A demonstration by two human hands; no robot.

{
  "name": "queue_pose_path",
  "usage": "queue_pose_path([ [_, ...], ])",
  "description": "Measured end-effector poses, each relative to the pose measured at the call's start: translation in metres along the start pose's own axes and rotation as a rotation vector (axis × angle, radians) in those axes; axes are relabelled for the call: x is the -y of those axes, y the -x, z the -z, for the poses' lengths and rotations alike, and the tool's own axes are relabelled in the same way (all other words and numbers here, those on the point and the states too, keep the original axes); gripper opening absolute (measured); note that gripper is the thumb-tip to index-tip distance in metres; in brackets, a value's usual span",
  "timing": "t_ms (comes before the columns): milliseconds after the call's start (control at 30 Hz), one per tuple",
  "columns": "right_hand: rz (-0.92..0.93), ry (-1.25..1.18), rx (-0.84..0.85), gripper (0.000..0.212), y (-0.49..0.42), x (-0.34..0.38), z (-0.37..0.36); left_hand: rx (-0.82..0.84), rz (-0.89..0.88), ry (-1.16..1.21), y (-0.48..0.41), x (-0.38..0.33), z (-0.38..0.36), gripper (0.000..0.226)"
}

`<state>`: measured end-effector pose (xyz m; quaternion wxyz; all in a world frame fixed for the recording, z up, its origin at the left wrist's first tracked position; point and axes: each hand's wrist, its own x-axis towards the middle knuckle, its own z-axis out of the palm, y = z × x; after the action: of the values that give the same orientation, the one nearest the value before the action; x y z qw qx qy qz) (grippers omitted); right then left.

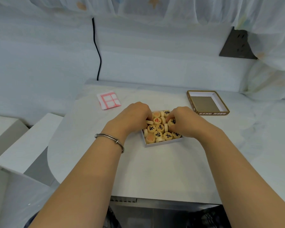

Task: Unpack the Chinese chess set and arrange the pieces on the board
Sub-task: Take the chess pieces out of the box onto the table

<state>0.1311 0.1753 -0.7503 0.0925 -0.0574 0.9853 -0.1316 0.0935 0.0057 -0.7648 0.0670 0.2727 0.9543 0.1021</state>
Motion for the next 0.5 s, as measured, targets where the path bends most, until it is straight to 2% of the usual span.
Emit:
queue_pose_path([
  [167, -0.024, -0.198, -0.169, 0.021, 0.003, -0.007, 0.009, -0.069, 0.058, 0.235, 0.008, 0.003, 0.016, 0.019],
  [267, -0.015, -0.267, -0.150, 0.021, 0.004, -0.005, 0.014, -0.098, 0.100, 0.369, 0.011, 0.004, 0.027, 0.024],
  [400, -0.011, -0.192, -0.050, 0.020, 0.010, 0.004, 0.009, 0.010, 0.049, 0.281, 0.013, -0.005, 0.021, 0.030],
  [500, 0.001, -0.136, -0.085, 0.022, 0.010, 0.007, 0.004, 0.039, 0.015, 0.184, 0.011, -0.010, 0.012, 0.030],
])
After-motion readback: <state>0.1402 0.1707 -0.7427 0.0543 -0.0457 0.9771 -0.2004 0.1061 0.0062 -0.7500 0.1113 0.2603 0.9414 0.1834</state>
